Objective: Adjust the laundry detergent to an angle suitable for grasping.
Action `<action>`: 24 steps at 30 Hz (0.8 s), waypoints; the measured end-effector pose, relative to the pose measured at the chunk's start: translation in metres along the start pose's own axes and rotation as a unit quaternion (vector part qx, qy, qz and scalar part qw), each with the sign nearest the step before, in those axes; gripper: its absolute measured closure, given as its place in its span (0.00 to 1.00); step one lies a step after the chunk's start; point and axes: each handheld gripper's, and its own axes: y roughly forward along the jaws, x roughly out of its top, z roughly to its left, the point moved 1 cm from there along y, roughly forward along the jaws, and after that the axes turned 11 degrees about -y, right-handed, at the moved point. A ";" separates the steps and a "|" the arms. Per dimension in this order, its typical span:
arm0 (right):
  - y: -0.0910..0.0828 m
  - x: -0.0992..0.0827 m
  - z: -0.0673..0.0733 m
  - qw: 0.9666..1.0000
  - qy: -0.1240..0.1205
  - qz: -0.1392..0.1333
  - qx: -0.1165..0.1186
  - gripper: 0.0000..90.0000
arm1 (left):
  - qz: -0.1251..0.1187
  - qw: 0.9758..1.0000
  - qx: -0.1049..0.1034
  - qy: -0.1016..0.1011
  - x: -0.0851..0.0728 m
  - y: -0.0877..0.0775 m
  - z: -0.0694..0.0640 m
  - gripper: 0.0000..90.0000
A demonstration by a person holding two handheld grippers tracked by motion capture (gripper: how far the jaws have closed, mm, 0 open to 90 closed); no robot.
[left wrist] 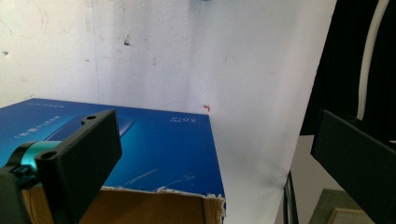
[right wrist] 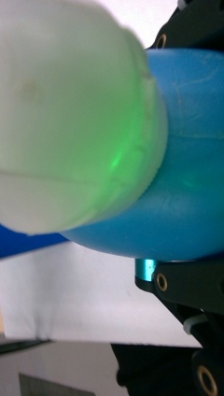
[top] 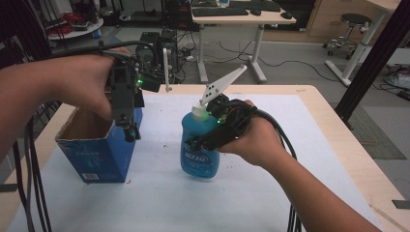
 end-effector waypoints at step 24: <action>0.011 -0.015 0.019 0.992 -0.095 -0.022 0.078 0.48 | 0.003 1.000 -0.006 0.001 0.002 0.004 0.002 0.02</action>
